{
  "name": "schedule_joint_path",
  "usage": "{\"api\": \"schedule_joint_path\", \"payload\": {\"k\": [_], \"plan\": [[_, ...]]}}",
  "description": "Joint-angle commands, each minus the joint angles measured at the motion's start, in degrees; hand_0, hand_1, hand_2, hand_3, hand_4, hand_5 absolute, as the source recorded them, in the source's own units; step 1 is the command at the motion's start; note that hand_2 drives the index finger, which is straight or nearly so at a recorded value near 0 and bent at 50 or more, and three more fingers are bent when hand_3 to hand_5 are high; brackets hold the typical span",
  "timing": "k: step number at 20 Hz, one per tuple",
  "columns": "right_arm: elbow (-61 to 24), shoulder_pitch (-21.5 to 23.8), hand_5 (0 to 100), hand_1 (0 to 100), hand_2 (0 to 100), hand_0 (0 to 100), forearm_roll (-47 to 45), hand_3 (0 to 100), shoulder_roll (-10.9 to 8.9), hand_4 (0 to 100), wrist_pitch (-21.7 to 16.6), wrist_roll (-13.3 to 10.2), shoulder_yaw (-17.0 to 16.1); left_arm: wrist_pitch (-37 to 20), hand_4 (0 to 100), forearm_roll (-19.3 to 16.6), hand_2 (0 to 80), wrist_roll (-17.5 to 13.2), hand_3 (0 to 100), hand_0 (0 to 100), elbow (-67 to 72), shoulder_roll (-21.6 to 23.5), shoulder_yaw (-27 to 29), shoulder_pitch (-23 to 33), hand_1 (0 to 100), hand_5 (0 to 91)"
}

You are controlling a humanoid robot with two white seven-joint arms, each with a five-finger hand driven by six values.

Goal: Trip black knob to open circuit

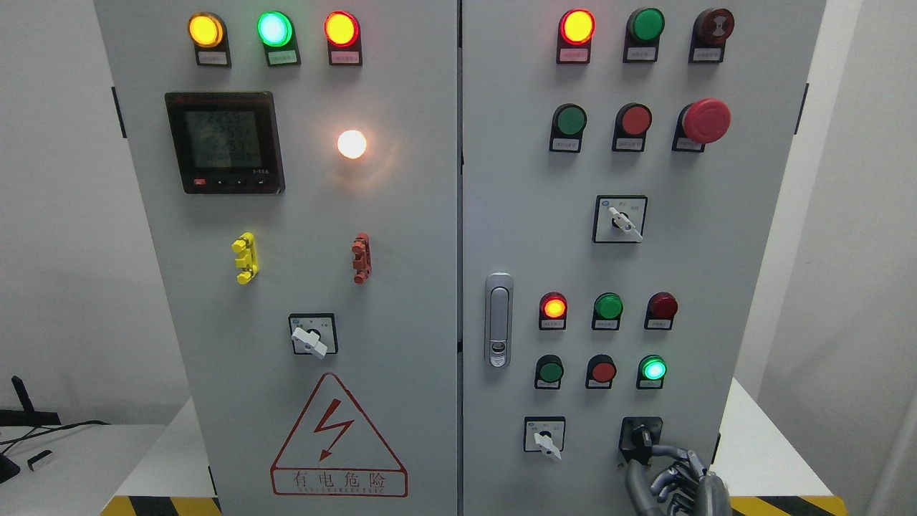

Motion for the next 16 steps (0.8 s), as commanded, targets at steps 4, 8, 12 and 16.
{"api": "schedule_joint_path", "payload": {"k": [4, 8, 12, 16], "plan": [[-0.11, 0.05, 99, 76, 42, 40, -0.12, 81, -0.18, 87, -0.76, -0.02, -2.17, -0.01, 0, 0.26, 0.0, 0.02, 0, 12, 0.00, -0.04, 0.00, 0.00, 39, 0.0], [-1.42, 2.16, 99, 77, 42, 41, -0.30, 81, -0.62, 87, -4.26, 0.33, -1.99, -0.01, 0, 0.26, 0.0, 0.02, 0, 12, 0.00, 0.05, 0.00, 0.00, 39, 0.0], [-2.56, 7.77, 99, 76, 38, 44, -0.56, 79, -2.11, 85, -12.78, 1.13, -1.73, -0.01, 0, 0.26, 0.0, 0.02, 0, 12, 0.00, -0.04, 0.00, 0.00, 39, 0.0], [-3.80, 14.19, 77, 58, 29, 43, -0.91, 69, -3.26, 70, -22.89, 6.39, -2.08, -0.01, 0, 0.26, 0.0, 0.02, 0, 12, 0.00, -0.04, 0.00, 0.00, 39, 0.0]]}}
